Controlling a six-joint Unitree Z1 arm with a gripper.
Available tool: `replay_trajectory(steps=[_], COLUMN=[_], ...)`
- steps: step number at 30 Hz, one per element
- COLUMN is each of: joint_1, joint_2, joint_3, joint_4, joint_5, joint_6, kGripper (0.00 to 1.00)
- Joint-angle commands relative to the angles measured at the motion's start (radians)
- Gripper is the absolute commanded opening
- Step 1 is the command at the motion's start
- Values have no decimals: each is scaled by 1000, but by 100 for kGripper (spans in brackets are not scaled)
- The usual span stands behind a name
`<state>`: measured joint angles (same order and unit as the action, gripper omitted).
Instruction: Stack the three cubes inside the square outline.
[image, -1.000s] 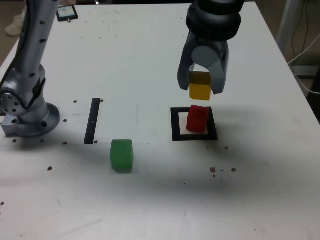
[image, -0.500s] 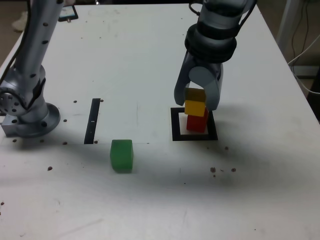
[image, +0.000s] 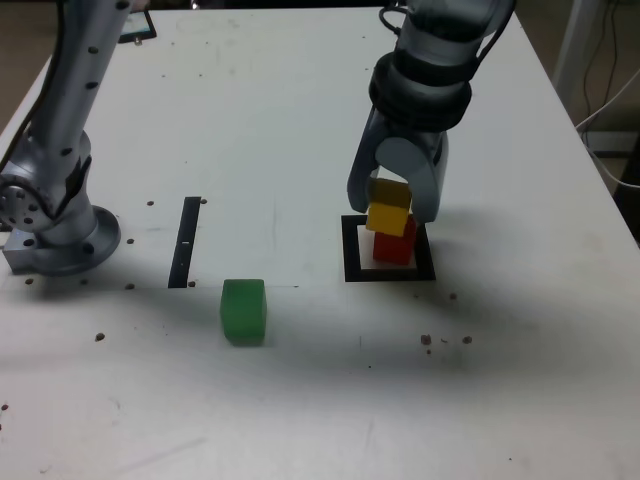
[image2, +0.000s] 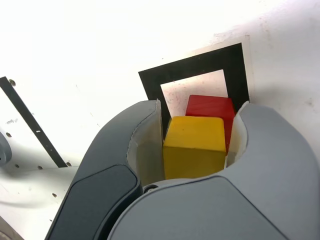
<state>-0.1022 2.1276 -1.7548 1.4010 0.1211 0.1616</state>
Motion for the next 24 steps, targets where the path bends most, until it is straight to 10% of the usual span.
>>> replay_trajectory(steps=[1,14,24], joint_1=[0,-3,-55], joint_2=[4,-67,-333], joint_3=[-4,34,353], joint_4=[-7,-9,-79], joint_5=[-1,2,26], joint_6=[4,25,-70], kGripper=[90,99,99])
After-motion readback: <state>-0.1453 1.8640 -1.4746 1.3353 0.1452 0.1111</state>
